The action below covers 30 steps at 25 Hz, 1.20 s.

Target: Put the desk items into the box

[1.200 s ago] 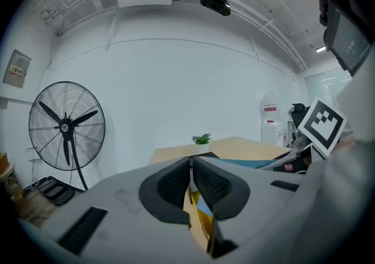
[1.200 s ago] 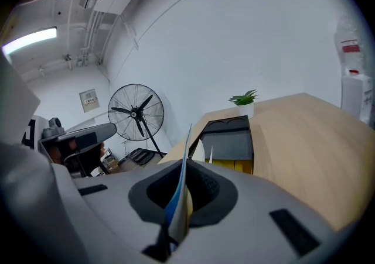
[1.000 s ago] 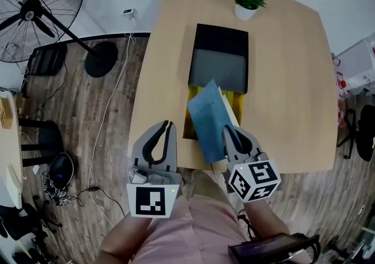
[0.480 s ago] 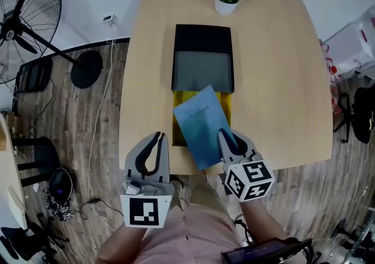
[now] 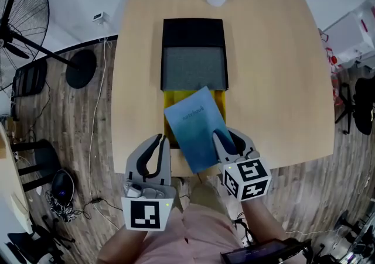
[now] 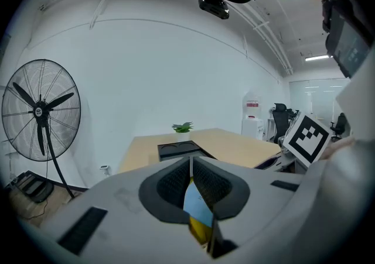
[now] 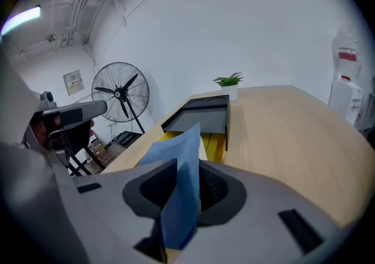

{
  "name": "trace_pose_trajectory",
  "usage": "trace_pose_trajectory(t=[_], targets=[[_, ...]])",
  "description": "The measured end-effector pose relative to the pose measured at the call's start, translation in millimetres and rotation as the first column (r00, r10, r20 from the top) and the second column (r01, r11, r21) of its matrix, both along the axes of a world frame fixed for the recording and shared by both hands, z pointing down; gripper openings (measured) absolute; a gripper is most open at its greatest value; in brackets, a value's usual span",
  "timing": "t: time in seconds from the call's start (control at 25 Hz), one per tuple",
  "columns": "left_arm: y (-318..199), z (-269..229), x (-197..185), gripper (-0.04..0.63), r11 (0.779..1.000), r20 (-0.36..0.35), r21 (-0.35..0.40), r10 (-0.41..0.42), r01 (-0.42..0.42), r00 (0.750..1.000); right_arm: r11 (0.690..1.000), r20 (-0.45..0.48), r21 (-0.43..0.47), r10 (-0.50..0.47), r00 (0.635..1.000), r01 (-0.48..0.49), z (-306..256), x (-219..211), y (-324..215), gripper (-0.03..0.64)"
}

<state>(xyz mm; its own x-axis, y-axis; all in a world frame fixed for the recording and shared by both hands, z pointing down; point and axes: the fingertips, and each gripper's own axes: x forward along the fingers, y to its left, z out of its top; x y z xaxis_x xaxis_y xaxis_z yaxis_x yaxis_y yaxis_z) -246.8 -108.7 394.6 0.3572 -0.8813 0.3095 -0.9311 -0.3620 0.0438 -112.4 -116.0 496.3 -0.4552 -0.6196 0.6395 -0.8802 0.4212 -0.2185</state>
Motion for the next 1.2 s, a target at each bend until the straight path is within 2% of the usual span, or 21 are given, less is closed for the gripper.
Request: trace_pose_trajectory(t=[0.48,0.68,0.92,1.08,1.2], targets=[[-6,21,19,0.025,0.998,-0.002,-0.056,0.007,-0.007,1.000,0.996,-0.029,-0.084,-0.039,0.999,0.036,28,12,-1,0.161],[-9,31,23,0.025,0.996,-0.005,-0.087,0.002,-0.003,1.000,0.993,-0.006,-0.113,-0.042,0.999,0.041,37,13,-2,0.172],[-15,34,24,0.025,0.996,-0.001,-0.089,0.012,-0.012,1.000,0.989,0.028,-0.139,-0.036,0.999,0.039,41,12,-1,0.176],[-18,34,25,0.025,0.996,-0.001,-0.088,0.027,-0.027,1.000,0.988,0.081,-0.155,0.008,0.997,0.005,41,12,-2,0.176],[-17,33,28,0.025,0.995,-0.004,-0.089,0.051,-0.052,0.999,0.987,0.087,-0.158,0.050,0.995,-0.036,40,14,1,0.178]])
